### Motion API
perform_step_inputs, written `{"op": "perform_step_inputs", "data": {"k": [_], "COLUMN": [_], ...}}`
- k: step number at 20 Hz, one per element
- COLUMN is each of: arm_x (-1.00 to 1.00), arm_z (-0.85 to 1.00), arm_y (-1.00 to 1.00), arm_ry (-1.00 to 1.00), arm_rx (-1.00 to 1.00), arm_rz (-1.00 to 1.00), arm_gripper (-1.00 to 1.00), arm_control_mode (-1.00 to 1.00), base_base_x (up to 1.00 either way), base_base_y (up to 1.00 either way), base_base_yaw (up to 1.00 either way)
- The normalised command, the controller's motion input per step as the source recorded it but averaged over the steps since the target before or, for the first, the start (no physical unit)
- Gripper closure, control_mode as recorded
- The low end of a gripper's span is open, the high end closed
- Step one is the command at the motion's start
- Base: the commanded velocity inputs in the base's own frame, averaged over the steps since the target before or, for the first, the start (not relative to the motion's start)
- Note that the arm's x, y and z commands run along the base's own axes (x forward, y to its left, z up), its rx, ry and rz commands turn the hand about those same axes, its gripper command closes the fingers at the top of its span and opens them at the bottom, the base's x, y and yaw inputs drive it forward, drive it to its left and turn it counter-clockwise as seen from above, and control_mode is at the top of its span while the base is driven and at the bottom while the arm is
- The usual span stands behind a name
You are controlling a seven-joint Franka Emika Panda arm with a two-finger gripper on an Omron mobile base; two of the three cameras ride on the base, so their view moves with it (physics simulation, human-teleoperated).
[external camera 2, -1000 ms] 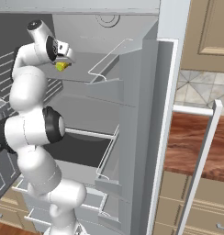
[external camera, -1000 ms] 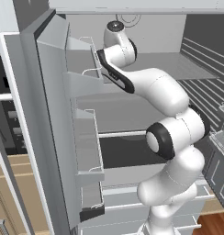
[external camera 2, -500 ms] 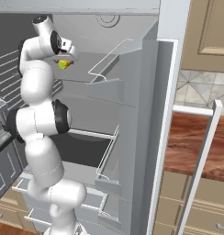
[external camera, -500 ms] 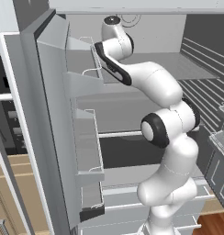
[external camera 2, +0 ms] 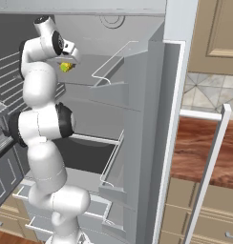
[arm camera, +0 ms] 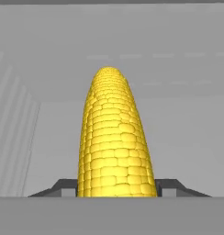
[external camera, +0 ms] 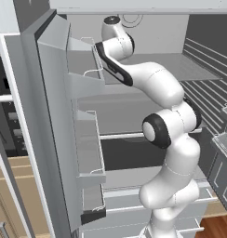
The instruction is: Gather the corn and mushroom from the fridge and place them on a tray on the dining counter. Then gather the chicken drumstick and fish from the fridge and place them on the other tray.
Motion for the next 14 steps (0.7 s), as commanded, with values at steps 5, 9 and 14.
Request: {"op": "perform_step_inputs", "data": {"k": [5, 9, 14], "arm_x": [0.00, -0.01, -0.27], "arm_z": [-0.90, -0.87, -0.56], "arm_y": [-0.32, -0.42, -0.38], "arm_ry": [-0.01, 0.00, -0.08], "arm_rx": [-0.06, -0.06, -0.01], "arm_rz": [-0.03, -0.01, 0.00], "arm_gripper": [1.00, 1.00, 1.00], "arm_control_mode": [-1.00, -1.00, -1.00], "base_base_x": [0.00, 0.00, 0.00], "base_base_y": [0.00, 0.00, 0.00], "base_base_yaw": [0.00, 0.00, 0.00]}}
